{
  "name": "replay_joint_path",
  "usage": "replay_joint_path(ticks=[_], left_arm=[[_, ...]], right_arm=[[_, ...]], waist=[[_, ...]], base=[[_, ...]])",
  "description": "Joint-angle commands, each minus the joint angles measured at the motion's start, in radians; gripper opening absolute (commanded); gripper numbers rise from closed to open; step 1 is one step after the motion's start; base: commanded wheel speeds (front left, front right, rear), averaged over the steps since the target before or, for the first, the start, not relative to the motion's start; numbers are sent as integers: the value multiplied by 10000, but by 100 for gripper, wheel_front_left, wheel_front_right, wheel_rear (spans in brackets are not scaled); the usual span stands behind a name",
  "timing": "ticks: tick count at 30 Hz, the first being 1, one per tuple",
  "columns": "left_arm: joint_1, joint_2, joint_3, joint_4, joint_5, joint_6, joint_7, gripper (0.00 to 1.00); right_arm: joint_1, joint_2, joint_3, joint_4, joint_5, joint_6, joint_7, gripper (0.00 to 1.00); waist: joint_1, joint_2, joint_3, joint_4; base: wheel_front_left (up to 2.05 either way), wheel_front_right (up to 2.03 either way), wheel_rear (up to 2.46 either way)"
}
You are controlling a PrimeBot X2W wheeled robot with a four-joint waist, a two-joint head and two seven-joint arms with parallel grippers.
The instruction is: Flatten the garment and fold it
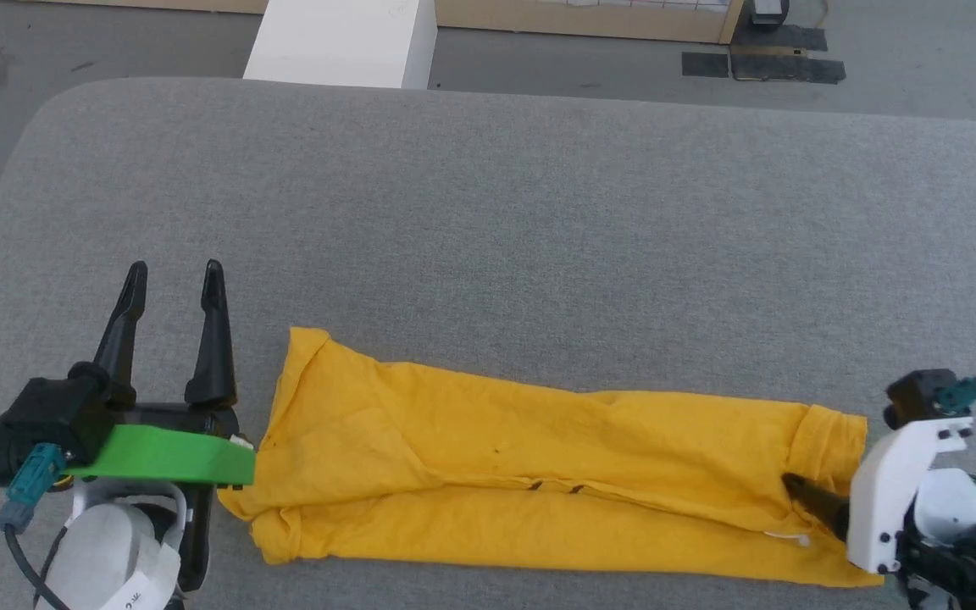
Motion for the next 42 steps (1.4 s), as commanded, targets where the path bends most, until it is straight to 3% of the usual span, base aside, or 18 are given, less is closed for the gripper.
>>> replay_joint_path(ticks=[1,7,9,16,22,27,32,37,42], left_arm=[[80,-90,92,49,87,-105,-44,100],[133,-413,338,91,325,-346,-44,100],[167,-487,417,127,396,-416,-44,100],[257,-623,609,185,675,-580,-45,100],[333,-748,648,281,819,-691,-45,100],[345,-845,696,379,859,-762,-45,100],[363,-932,766,451,881,-816,-45,100],[387,-982,776,549,912,-878,-45,100],[611,-1001,857,566,936,-919,-45,100]], right_arm=[[-19,301,416,307,152,-7,28,100],[-208,71,774,825,157,-7,52,100],[-232,-14,737,989,71,-7,96,0],[-429,-144,56,1185,-118,-7,111,0],[-541,-577,-1346,1392,-743,-7,272,0],[-651,-860,-2723,1595,-2109,-7,425,0],[-797,-587,-3621,1504,-3573,-7,865,0],[-716,-393,-3260,698,-4019,-7,1576,0],[-243,-803,-1908,-1033,-3158,-7,3017,0]], waist=[[1,0,12,6],[1,0,5,70],[1,0,-17,82],[1,0,-74,38],[1,0,-142,-2],[1,0,-164,-28],[1,0,-207,-54],[1,0,-370,-51],[1,0,-655,-123]], base=[[0,0,0],[0,0,0],[0,0,0],[0,0,0],[0,0,0],[0,0,0],[0,0,0],[0,0,0],[0,0,0]])
